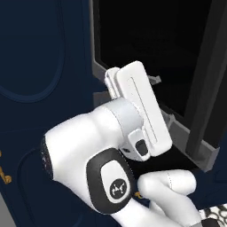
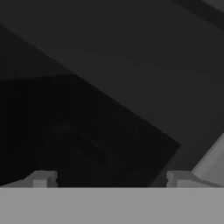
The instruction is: Pick the broccoli from the sink and place it in the bowl. Then pick the bowl and place it in the microwave. Then close the microwave door and press the start button.
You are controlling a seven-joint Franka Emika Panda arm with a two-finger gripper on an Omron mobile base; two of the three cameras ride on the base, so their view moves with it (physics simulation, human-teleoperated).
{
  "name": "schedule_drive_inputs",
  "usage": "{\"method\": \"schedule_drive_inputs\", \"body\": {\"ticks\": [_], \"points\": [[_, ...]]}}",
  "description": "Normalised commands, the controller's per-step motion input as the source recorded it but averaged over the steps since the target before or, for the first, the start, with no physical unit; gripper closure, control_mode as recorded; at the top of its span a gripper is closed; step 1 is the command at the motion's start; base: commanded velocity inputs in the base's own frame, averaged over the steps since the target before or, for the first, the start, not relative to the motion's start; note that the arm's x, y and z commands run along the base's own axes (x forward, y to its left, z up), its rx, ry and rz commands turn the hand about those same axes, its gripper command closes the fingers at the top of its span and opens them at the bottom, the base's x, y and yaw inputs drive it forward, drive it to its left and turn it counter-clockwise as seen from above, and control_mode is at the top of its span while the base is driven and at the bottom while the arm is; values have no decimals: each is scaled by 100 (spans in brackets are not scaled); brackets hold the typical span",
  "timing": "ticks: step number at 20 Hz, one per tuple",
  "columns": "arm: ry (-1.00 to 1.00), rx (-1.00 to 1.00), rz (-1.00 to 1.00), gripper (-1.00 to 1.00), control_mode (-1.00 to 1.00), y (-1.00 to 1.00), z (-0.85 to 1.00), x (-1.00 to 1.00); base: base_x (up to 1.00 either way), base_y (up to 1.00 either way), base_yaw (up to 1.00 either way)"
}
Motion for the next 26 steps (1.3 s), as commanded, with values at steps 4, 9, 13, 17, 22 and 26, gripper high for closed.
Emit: {"method": "schedule_drive_inputs", "body": {"ticks": [4, 9, 13, 17, 22, 26], "points": [[0, 42, 35, -100, -100, -81, 7, 32, 0, 0, 0], [0, 35, 37, -100, -100, -50, 0, 94, 0, 0, 0], [-7, 32, 36, -100, -100, -14, -3, 100, 0, 0, 0], [-15, 30, 32, -100, -100, -9, -3, 100, 0, 0, 0], [-18, 27, 29, -100, -100, -24, -1, 100, 0, 0, 0], [-17, 23, 22, -100, -100, -38, -7, 100, 0, 0, 0]]}}
